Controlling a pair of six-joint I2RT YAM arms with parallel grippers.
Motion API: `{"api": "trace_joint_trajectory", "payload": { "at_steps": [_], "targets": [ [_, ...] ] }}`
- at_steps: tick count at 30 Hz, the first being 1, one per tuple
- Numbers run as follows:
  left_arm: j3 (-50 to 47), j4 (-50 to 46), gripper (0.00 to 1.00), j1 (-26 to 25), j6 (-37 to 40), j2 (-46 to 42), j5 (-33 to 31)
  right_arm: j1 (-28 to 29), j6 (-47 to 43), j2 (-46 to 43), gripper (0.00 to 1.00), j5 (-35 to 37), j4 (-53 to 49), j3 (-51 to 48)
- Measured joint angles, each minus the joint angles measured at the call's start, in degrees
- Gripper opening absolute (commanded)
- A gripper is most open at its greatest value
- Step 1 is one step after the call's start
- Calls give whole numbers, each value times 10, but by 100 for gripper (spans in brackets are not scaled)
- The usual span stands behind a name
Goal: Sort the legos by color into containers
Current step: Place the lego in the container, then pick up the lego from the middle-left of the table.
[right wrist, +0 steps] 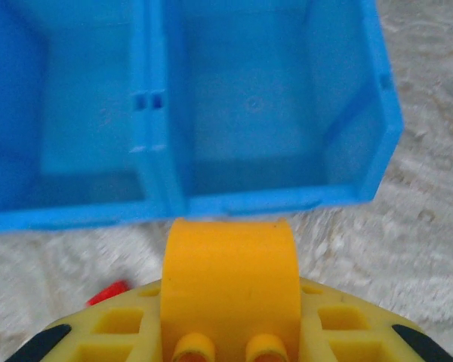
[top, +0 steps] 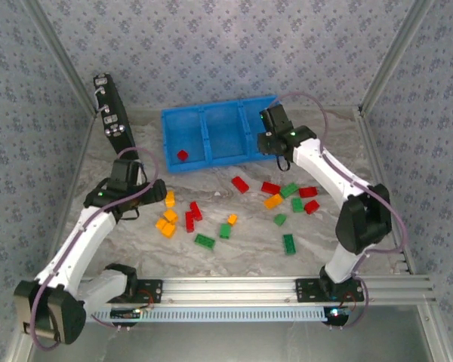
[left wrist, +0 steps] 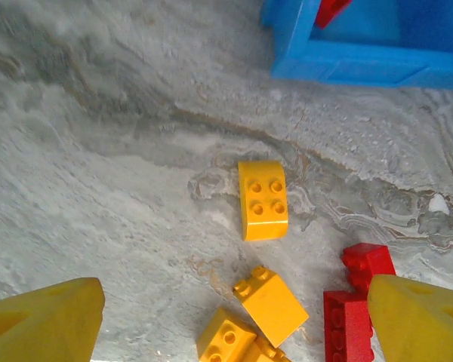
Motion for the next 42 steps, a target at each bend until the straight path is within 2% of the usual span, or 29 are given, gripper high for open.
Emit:
{"api": "trace_joint_trajectory", "payload": {
  "at_steps": [8,11,16,24,34,38,42],
  "targets": [
    [-12,28,85,0,-27,76,7,-54,-49,146,32,6,63,65],
    [-13,44,83,0,-29,105,7,-68,-59,185,37,-2,72,103],
    [-12,77,80,-9,-30,169,7,-82,-74,224,54,-18,79,154],
    [13,105,72,-35,-29,273,7,-83,-87,232,58,-63,97,167],
    [46,109,60,-58,-33,330,2,-83,-96,231,59,-82,110,167],
    [53,108,52,-62,-37,355,-3,-83,-97,223,59,-85,115,165],
    [54,104,40,-61,-45,356,-12,-83,-97,193,60,-92,123,147]
  ]
}}
